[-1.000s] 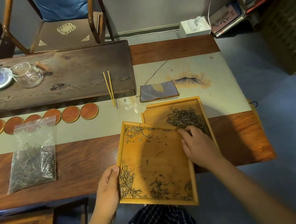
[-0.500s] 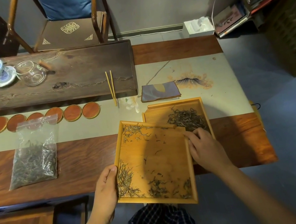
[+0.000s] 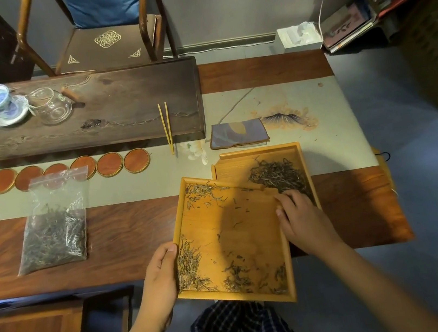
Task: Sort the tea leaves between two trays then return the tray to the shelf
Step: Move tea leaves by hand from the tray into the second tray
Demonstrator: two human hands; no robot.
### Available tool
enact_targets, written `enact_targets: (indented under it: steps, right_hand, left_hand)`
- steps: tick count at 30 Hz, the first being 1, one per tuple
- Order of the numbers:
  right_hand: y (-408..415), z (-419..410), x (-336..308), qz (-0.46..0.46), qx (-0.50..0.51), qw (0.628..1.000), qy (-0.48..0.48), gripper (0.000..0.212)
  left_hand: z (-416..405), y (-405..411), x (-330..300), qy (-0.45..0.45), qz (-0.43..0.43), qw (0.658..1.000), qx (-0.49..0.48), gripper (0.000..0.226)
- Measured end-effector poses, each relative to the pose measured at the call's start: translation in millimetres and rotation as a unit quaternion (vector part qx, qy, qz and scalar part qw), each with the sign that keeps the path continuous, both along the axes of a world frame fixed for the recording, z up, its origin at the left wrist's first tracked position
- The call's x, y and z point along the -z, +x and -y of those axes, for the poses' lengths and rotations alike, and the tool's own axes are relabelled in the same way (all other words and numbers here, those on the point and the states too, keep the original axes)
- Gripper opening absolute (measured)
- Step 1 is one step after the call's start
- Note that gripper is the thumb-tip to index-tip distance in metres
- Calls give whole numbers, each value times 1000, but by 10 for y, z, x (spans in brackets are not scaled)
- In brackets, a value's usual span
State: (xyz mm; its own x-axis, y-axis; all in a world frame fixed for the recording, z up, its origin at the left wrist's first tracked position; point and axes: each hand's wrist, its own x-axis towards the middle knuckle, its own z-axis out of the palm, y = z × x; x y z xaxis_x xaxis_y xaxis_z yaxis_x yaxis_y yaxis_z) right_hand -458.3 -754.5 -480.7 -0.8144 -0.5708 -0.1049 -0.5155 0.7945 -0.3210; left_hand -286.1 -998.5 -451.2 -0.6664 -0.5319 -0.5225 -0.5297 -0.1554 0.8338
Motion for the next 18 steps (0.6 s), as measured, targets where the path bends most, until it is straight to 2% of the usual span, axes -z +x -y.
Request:
enact_targets:
  steps: [7,13,18]
  right_hand:
    - [-176,-12,-40,-5,34,999,-6,26]
    - [-457,100,-179,6,71,994,-86,6]
    - [-973,422,-277,3,61,995,-75,19]
  left_hand:
    - [26,22,-80,8,-6,1000,-19,30]
    - [86,1,-124,12,-15,999,-39,29]
    - [143,-44,-115,11,-15,998,-56,29]
